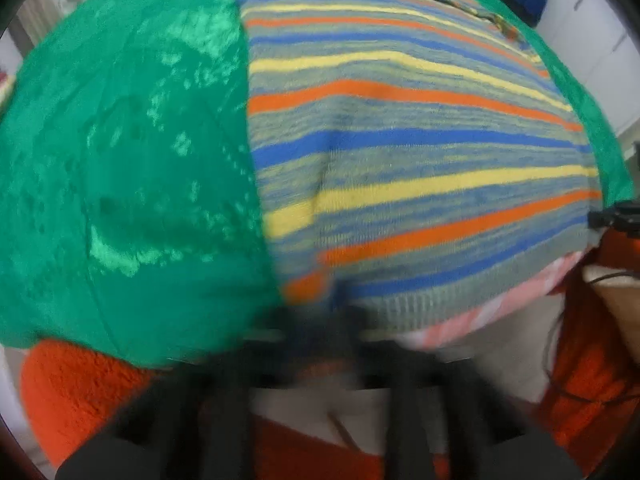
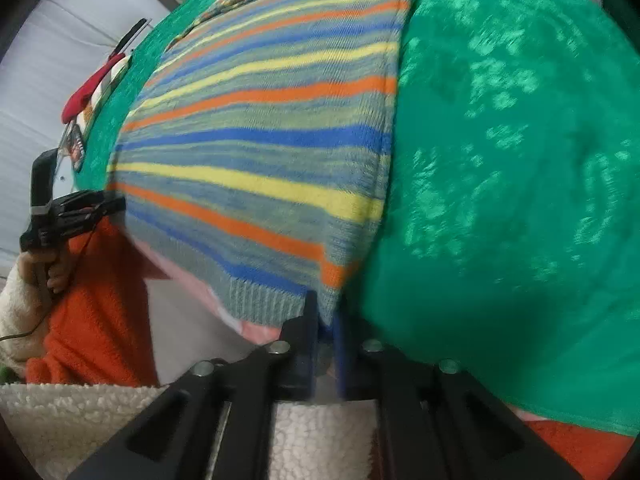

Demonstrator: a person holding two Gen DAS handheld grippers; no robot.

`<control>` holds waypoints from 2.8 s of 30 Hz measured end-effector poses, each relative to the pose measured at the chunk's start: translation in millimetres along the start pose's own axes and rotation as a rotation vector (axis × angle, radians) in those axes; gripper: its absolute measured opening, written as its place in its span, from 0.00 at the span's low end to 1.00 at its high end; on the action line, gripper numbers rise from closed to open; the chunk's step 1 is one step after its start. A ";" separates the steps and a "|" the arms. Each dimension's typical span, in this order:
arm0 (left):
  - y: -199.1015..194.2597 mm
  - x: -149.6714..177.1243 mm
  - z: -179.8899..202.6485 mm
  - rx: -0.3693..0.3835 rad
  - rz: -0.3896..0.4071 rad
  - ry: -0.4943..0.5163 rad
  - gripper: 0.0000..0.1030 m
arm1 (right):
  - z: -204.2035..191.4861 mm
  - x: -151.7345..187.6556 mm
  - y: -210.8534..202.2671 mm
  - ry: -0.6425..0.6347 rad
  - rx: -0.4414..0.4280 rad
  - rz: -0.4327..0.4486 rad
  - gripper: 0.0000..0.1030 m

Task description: Fold small clothes

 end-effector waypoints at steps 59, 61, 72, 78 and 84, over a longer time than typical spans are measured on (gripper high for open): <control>5.7 -116.9 -106.0 -0.047 0.568 -0.250 0.99 | -176.3 -460.5 108.1 -0.322 0.089 0.064 0.37; 4.9 -115.1 -109.1 -0.023 0.577 -0.257 0.99 | -173.9 -487.4 98.4 -0.251 0.132 0.242 0.37; 6.3 -118.2 -106.7 -0.029 0.569 -0.250 0.99 | -88.9 -416.0 41.3 -0.195 0.002 0.091 0.48; 8.3 -119.3 -101.5 -0.057 0.569 -0.242 0.99 | 54.0 -339.3 -21.4 0.015 0.367 0.265 0.48; 11.9 -121.4 -93.6 -0.113 0.555 -0.229 0.99 | 12.1 -258.8 -70.3 -0.146 0.134 0.400 0.48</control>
Point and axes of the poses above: each gripper's, at about its wrist camera, not at the fingertips, and y roughly the way its jaws point, z to its right, x to its underside, the point moved 1 cm from there along y, roughly the way its jaws point, and after that the axes turned 1 degree about -z, right-handed, at the moved point
